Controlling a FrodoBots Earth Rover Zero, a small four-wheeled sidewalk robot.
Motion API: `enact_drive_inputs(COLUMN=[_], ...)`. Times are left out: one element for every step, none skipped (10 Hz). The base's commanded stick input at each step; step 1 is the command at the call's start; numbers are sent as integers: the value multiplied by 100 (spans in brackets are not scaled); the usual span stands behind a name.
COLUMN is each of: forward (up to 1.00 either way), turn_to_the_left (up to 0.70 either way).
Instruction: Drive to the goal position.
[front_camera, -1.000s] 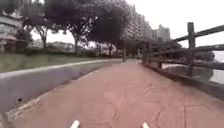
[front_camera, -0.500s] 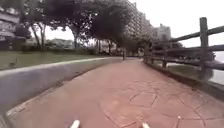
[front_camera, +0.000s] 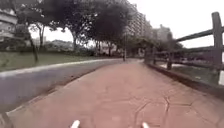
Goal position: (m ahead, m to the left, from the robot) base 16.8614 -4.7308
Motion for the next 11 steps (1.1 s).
enact_drive_inputs(forward=[70, 70, 70, 70, 70, 70, 70, 70, 70, 70, 70], turn_to_the_left=[0, 0, 0, 0, 0, -14, -30, -31, -27, -10, 0])
